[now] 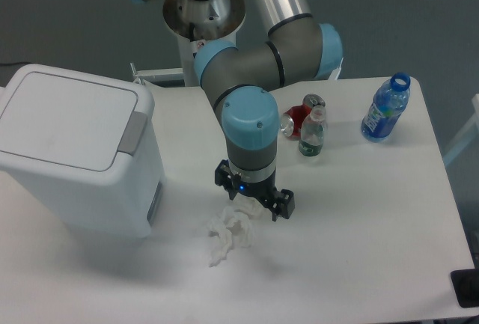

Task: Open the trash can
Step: 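Raise the gripper up from above the crumpled tissue, then move the gripper toward the trash bin lid's front edge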

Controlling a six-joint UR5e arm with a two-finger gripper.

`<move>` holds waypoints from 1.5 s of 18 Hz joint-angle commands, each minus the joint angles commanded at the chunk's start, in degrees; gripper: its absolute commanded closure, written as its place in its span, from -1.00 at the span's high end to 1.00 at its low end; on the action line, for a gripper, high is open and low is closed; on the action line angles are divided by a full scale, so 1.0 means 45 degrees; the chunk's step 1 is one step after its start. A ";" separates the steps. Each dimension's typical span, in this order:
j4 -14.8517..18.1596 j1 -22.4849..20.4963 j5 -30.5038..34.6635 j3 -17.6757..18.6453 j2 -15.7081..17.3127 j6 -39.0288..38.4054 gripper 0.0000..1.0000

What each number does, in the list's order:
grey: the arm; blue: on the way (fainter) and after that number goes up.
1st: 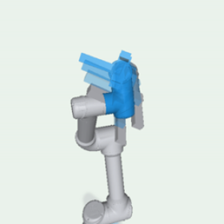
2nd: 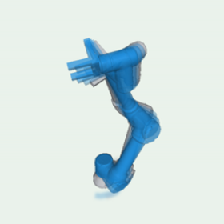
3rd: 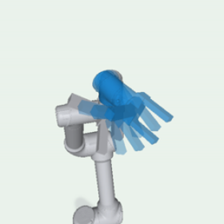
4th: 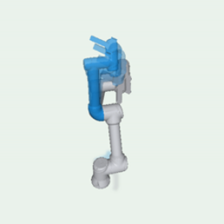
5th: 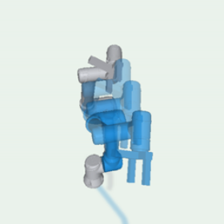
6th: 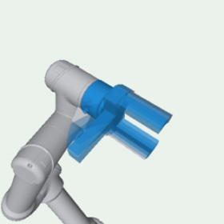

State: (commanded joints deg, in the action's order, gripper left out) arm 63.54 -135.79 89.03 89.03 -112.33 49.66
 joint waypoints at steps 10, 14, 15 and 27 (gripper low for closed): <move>0.0156 0.0137 -0.1365 -0.0156 0.1346 -0.1251 0.24; 0.0469 0.0060 -0.2340 -0.0175 0.1895 -0.2067 -0.34; 0.0527 -0.0019 -0.2614 -0.0194 0.2032 -0.2168 -0.51; 0.1874 -0.0507 -0.5349 -0.0097 0.3887 -0.2482 -0.94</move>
State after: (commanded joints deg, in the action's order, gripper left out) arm 71.98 -138.08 64.96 88.59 -94.84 38.50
